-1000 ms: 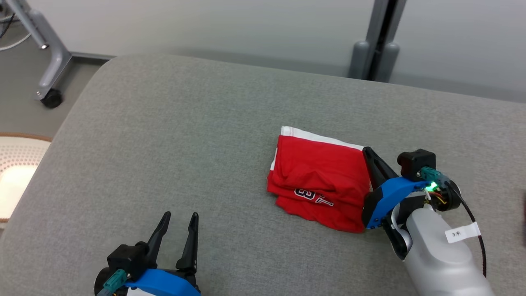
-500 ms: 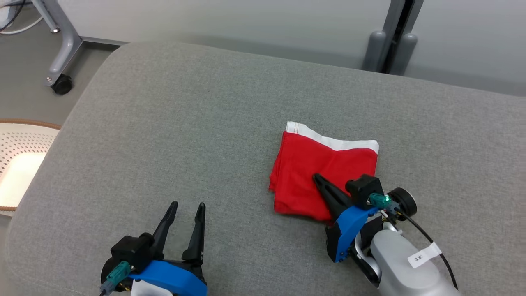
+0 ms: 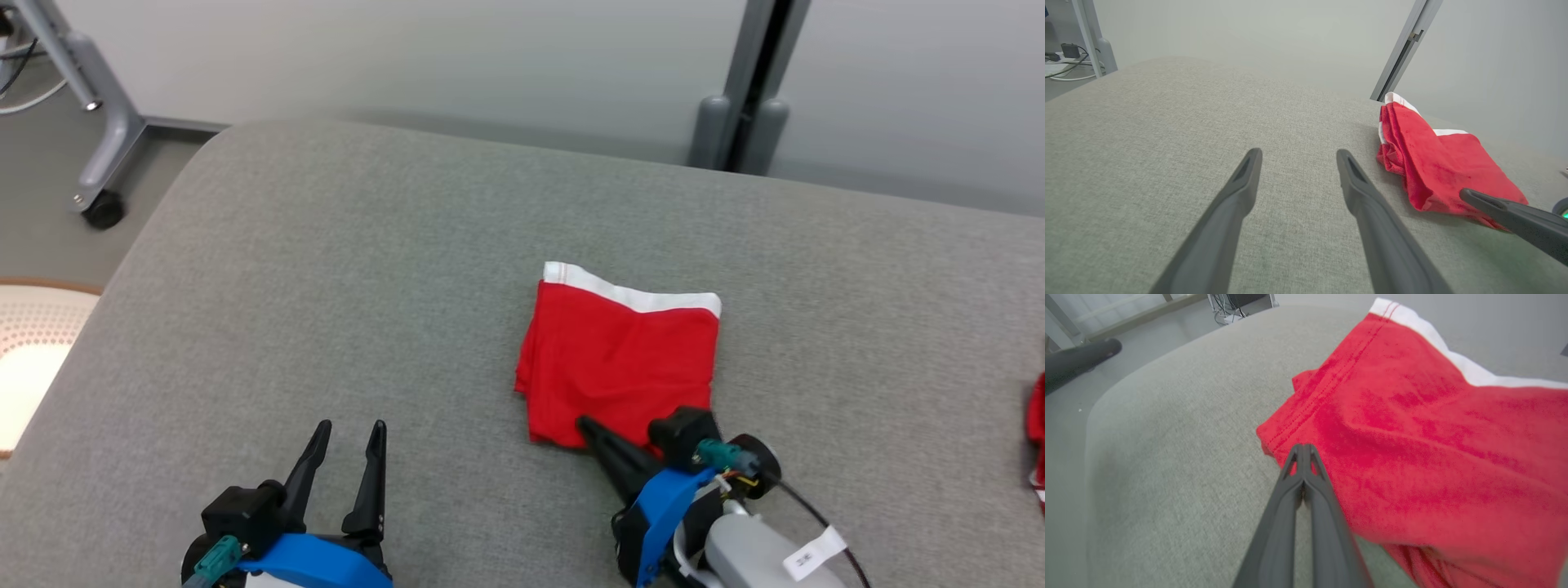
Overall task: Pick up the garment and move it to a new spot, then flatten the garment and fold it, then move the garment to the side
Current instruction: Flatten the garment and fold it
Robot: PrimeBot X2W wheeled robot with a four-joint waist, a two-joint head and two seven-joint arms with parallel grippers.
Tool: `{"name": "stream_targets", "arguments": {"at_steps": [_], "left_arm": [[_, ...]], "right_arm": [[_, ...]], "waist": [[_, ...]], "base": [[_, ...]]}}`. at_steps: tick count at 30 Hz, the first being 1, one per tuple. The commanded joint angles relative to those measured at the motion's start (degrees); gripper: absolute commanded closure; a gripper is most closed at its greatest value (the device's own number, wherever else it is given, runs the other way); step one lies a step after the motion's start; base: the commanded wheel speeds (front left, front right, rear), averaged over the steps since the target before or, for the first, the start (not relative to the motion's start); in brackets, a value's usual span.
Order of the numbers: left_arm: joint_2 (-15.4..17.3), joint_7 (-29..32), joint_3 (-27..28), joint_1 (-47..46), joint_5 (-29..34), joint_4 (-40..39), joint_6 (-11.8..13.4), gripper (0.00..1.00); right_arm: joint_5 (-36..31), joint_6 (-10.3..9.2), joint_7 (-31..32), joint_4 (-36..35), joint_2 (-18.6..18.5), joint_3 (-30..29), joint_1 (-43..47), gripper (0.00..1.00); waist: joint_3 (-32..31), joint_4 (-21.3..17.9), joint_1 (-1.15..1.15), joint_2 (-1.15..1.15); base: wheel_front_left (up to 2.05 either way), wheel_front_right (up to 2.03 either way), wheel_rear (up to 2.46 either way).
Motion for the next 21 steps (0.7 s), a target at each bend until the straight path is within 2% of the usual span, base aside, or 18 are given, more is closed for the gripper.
{"name": "stream_targets", "arguments": {"at_steps": [1,2,3,4,11,17,21], "left_arm": [[0.0,-0.1,0.7,0.6,0.7,-0.2,-0.1,0.00],[-0.2,-0.1,1.2,0.8,0.8,-0.2,-0.1,0.00],[-0.3,-0.1,1.8,1.0,1.2,-0.3,-0.1,0.00],[-0.5,-0.1,2.4,1.3,1.4,-0.3,-0.1,0.00],[-1.2,-0.1,6.2,3.2,3.6,-0.1,-0.1,0.00],[-1.5,-0.1,8.2,5.2,5.3,0.1,-0.1,0.00],[-2.0,-0.1,9.5,6.7,6.8,0.2,-0.1,0.00]], "right_arm": [[0.8,-0.02,-0.6,-0.5,-0.4,-1.6,-0.2,1.00],[1.2,-0.01,-0.7,-0.9,-0.4,-3.0,0.1,0.84],[1.5,-0.01,-0.8,-1.6,-0.4,-4.7,0.5,0.53],[1.4,-0.01,-0.9,-3.2,-0.3,-7.2,1.0,0.00],[-5.3,-0.01,-0.9,-10.4,-0.3,-23.9,10.1,0.00],[-8.2,-0.01,-0.9,-13.7,-0.3,-32.2,17.1,0.00],[-8.0,-0.01,-0.9,-14.3,-0.2,-34.4,20.7,0.00]], "waist": [[-1.3,-1.6,0.00,0.00],[-1.8,-2.3,0.00,0.00],[-2.3,-3.1,0.00,0.00],[-2.8,-3.9,0.00,0.00],[-5.2,-9.3,0.00,0.00],[-6.2,-12.5,0.00,0.00],[-6.7,-13.9,0.00,0.00]], "base": [[0.00,0.00,0.00],[0.00,0.00,0.00],[0.00,0.00,0.00],[0.00,0.00,0.00],[0.00,0.00,0.00],[0.00,0.00,0.00],[0.00,0.00,0.00]]}}
